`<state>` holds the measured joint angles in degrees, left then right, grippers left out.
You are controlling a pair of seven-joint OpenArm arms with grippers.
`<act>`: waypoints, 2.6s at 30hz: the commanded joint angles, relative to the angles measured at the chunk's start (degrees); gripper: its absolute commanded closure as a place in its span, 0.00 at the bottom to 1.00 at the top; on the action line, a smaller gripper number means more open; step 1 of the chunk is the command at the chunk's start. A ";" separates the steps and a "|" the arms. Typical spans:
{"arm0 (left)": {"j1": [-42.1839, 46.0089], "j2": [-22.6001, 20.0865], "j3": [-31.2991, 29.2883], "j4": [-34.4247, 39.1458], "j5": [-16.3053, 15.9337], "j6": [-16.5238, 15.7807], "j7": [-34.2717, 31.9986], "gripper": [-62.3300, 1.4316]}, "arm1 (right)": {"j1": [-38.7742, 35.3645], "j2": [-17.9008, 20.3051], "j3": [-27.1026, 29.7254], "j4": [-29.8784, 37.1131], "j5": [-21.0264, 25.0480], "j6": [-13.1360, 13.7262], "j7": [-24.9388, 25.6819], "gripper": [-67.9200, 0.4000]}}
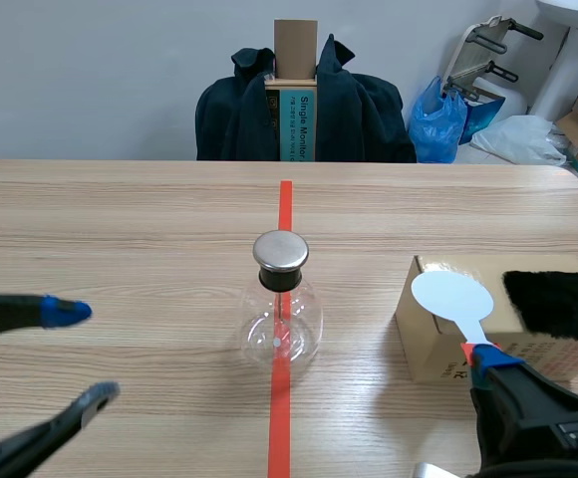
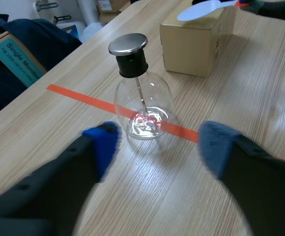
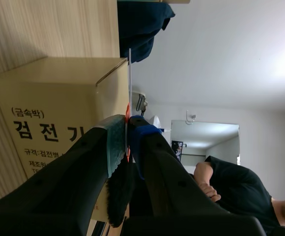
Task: Do the electroscope experiment.
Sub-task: 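Put the plate down on the right, then return to the home posture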
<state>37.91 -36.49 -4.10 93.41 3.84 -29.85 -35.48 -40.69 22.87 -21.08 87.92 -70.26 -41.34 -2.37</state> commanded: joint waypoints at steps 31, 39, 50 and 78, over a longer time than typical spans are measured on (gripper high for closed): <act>3.32 0.28 -5.09 2.29 -5.40 -7.21 -0.68 0.00 | 5.18 1.18 0.50 -8.63 10.75 -3.52 -3.17 0.00; 3.32 0.31 -5.09 2.29 -5.81 -7.23 -0.66 0.00 | -7.82 11.32 0.63 12.00 43.56 -3.52 7.69 0.00; 3.32 0.31 -5.09 2.27 -5.84 -7.23 -0.66 0.00 | -11.34 13.14 15.85 33.59 72.08 13.27 7.93 0.00; 3.32 0.44 -5.09 2.27 -6.21 -7.23 -0.48 0.00 | 1.97 12.66 16.37 35.67 88.24 50.18 6.16 0.00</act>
<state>41.25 -36.34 -9.19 94.98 -1.58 -37.15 -35.35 -38.76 35.57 -5.32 123.37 17.41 9.23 3.14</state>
